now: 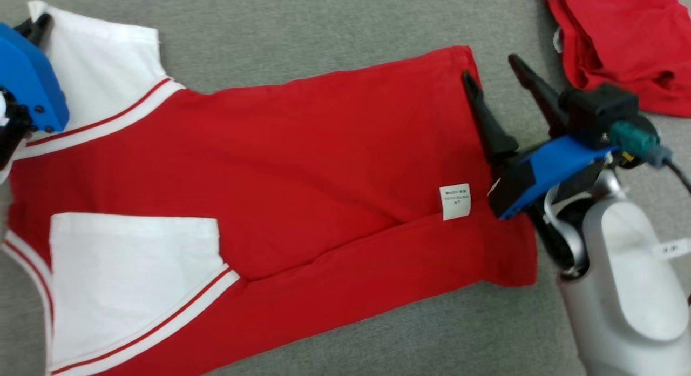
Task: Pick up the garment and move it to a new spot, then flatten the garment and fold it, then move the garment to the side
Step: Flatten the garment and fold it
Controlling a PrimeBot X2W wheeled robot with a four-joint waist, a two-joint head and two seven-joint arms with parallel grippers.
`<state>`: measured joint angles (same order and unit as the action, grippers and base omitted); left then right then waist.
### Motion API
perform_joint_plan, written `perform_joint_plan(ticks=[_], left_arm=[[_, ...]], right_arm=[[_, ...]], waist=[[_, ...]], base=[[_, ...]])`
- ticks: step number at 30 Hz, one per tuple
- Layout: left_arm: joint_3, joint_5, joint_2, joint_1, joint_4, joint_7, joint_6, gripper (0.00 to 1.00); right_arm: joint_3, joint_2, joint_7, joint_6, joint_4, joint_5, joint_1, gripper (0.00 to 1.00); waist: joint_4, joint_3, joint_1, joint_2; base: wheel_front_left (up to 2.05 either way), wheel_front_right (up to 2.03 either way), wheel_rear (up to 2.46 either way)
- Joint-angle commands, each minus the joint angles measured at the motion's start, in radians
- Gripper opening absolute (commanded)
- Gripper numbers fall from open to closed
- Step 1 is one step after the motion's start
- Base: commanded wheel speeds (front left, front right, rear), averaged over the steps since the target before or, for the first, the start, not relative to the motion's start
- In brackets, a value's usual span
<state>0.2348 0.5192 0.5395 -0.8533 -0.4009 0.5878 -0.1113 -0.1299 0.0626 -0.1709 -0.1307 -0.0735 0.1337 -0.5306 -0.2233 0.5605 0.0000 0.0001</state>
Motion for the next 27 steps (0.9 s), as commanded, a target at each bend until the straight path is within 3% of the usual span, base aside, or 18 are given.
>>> perform_joint_plan(ticks=[1, 10, 17, 18, 19, 21, 25, 27], left_arm=[[0.003, 0.001, -0.006, -0.017, 0.009, -0.017, -0.005, 0.0], [0.063, 0.037, -0.039, 0.009, 0.087, -0.115, -0.018, 0.0], [0.133, 0.065, -0.059, 0.024, 0.143, -0.159, -0.022, 0.0], [0.139, 0.07, -0.058, 0.024, 0.147, -0.161, -0.022, 0.0], [0.145, 0.072, -0.057, 0.024, 0.151, -0.162, -0.021, 0.0], [0.154, 0.079, -0.056, 0.022, 0.155, -0.167, -0.019, 0.0], [0.163, 0.091, -0.047, 0.016, 0.155, -0.176, -0.019, 0.0], [0.166, 0.098, -0.044, 0.015, 0.153, -0.18, -0.019, 0.0]], right_arm=[[0.007, 0.017, -0.015, 0.0, -0.018, -0.01, -0.035, 1.0], [0.052, 0.117, -0.163, 0.0, -0.22, -0.045, -0.175, 1.0], [0.036, 0.145, -0.286, 0.0, -0.348, 0.026, -0.231, 1.0], [0.034, 0.145, -0.293, 0.0, -0.359, 0.037, -0.234, 0.7], [0.032, 0.145, -0.299, 0.0, -0.37, 0.049, -0.24, 0.47], [0.03, 0.149, -0.303, 0.0, -0.39, 0.062, -0.25, 0.34], [0.031, 0.146, -0.283, 0.0, -0.422, 0.084, -0.27, 0.2], [0.033, 0.144, -0.262, 0.0, -0.439, 0.088, -0.281, 0.0]], waist=[[0.014, -0.004, 0.0, -0.0001], [0.121, -0.039, 0.0, -0.0001], [0.168, -0.046, 0.0, -0.0001], [0.171, -0.046, 0.0, -0.0001], [0.173, -0.046, 0.0, -0.0001], [0.177, -0.047, 0.0, -0.0001], [0.181, -0.049, 0.0, -0.0001], [0.182, -0.052, 0.0, -0.0001]], base=[[0.0, 0.0, 0.0], [0.0, 0.0, 0.0], [0.0, 0.0, 0.0], [0.0, 0.0, 0.0], [0.0, 0.0, 0.0], [0.0, 0.0, 0.0], [0.0, 0.0, 0.0], [0.0, 0.0, 0.0]])
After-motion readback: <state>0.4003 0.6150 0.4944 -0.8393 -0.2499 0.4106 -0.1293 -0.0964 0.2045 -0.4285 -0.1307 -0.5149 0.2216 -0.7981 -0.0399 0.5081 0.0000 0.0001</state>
